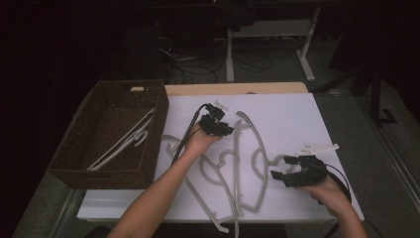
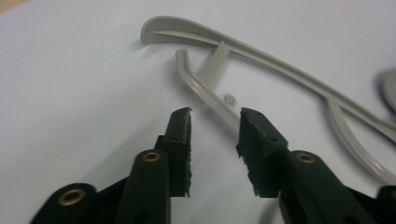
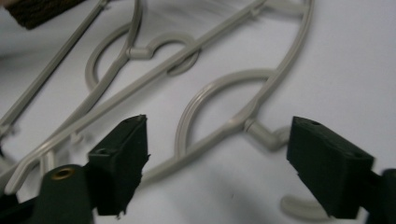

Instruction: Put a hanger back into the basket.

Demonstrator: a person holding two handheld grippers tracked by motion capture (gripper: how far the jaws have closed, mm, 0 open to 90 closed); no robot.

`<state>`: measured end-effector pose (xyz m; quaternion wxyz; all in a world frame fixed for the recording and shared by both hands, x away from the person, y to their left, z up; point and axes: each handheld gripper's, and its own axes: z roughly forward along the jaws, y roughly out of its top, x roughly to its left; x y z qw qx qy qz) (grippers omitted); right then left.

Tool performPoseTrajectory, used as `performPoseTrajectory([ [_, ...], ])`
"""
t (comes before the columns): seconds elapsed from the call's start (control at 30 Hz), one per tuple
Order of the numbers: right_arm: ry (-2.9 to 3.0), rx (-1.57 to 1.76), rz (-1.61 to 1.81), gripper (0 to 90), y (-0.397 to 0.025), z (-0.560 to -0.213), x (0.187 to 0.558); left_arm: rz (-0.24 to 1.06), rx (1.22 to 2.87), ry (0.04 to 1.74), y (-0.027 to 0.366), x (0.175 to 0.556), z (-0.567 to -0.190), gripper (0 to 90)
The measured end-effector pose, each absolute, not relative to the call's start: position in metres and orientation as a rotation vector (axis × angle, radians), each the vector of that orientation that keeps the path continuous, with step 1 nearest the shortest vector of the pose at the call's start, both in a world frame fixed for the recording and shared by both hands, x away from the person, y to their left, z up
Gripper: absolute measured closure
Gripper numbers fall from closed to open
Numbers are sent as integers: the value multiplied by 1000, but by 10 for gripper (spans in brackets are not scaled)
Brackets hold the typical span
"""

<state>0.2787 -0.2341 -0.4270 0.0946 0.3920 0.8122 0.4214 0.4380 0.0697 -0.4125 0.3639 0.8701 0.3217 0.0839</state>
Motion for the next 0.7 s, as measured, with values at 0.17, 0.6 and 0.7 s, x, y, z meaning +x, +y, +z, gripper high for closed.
performPoseTrajectory([
  [0.17,2440,1185,1232,409,-238,-434,266,184,2236,760,98,403,-400,656],
  [0.6,2623,1114,1146,745,-218,-448,263,57,2358,576,98,327,-423,898],
  [0.7,2670,1096,1103,764,-212,-452,263,63,2409,552,84,326,-433,899],
])
